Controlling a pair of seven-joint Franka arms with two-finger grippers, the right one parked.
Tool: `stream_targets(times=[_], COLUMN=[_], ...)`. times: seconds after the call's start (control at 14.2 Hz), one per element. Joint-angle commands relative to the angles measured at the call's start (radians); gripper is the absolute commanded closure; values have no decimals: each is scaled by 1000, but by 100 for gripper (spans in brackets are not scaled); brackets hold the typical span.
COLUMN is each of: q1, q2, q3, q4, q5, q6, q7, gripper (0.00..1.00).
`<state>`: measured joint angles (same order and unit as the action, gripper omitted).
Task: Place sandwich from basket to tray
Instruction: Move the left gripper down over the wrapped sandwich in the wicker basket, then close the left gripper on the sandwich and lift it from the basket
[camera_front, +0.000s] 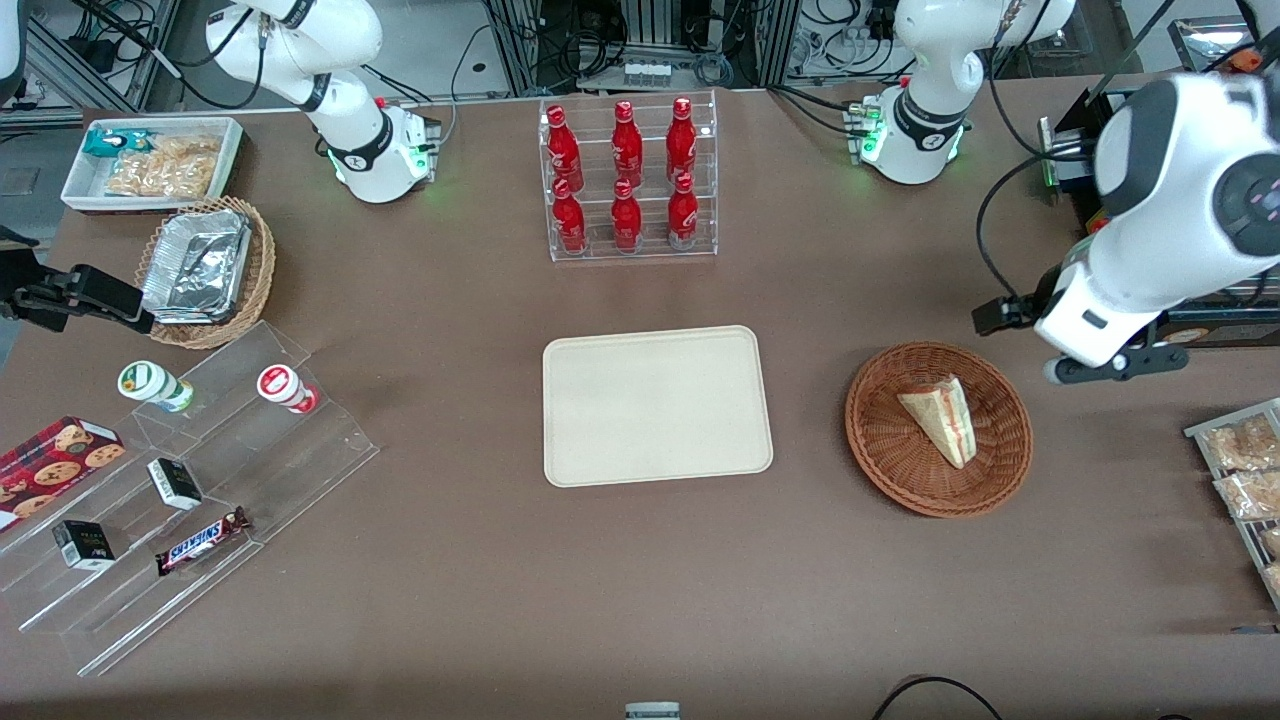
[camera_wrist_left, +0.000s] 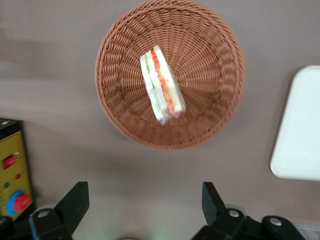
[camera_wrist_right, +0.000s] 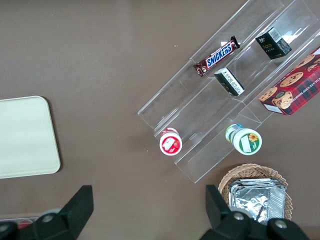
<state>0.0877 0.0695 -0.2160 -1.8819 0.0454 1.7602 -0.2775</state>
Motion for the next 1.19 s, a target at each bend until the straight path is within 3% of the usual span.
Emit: stream_targets(times=[0.0, 0.28, 0.63, 1.12], q1=[7, 6, 3, 1], q2=[-13, 45, 111, 197], q3=[1, 1, 1, 1], q4=[-144, -236, -243, -292], q5=[-2, -2, -2, -2], q6=[151, 347, 448, 630], q7=[-60, -195, -342, -348], gripper=[0, 0, 0, 0])
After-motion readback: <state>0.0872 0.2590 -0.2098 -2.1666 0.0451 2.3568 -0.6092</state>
